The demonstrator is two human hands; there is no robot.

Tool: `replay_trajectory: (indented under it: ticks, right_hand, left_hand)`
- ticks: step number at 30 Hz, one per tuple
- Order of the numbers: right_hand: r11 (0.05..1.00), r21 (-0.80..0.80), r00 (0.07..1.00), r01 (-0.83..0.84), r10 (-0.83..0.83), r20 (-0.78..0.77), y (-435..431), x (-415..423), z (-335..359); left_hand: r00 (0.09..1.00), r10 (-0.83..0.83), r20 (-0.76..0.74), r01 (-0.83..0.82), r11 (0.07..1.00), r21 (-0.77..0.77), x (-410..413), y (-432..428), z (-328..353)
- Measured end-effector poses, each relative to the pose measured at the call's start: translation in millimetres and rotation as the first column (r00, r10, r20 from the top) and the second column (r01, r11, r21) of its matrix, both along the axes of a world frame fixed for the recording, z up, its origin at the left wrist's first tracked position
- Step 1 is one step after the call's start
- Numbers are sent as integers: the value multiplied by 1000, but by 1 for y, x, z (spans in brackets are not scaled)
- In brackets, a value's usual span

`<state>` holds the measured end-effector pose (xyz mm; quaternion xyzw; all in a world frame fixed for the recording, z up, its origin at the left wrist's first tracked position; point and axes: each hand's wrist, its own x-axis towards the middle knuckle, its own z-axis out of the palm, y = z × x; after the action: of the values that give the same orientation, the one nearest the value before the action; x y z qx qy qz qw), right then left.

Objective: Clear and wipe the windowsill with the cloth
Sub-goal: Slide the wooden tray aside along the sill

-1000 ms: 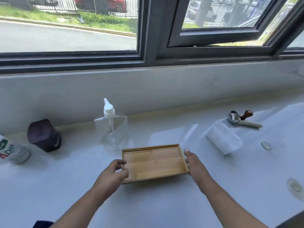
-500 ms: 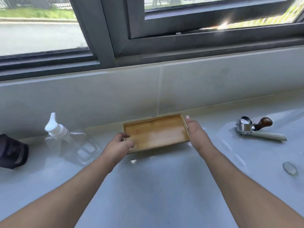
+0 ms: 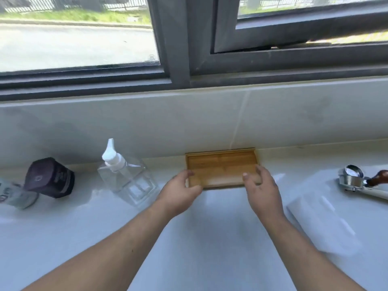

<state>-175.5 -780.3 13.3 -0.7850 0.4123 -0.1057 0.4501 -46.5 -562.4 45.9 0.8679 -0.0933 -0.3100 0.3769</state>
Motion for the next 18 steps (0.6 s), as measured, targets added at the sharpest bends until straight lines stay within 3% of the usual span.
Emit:
replay_trajectory:
  ticks: [6,13,18]
  right_hand:
    - [947,-124,952,-295,282,-118,113,-16,24]
    - [874,-267,914,-406,394,-98,273,-5,73]
    - [826,-312,874,-469,486,-27,400,19,105]
  left_hand:
    - [994,45,98,-43,999,-25,-18,126,30]
    - [967,197,160,-181,977,-109,-31,314,61]
    - [922,259,287,-260,965,-37,-21,470,87]
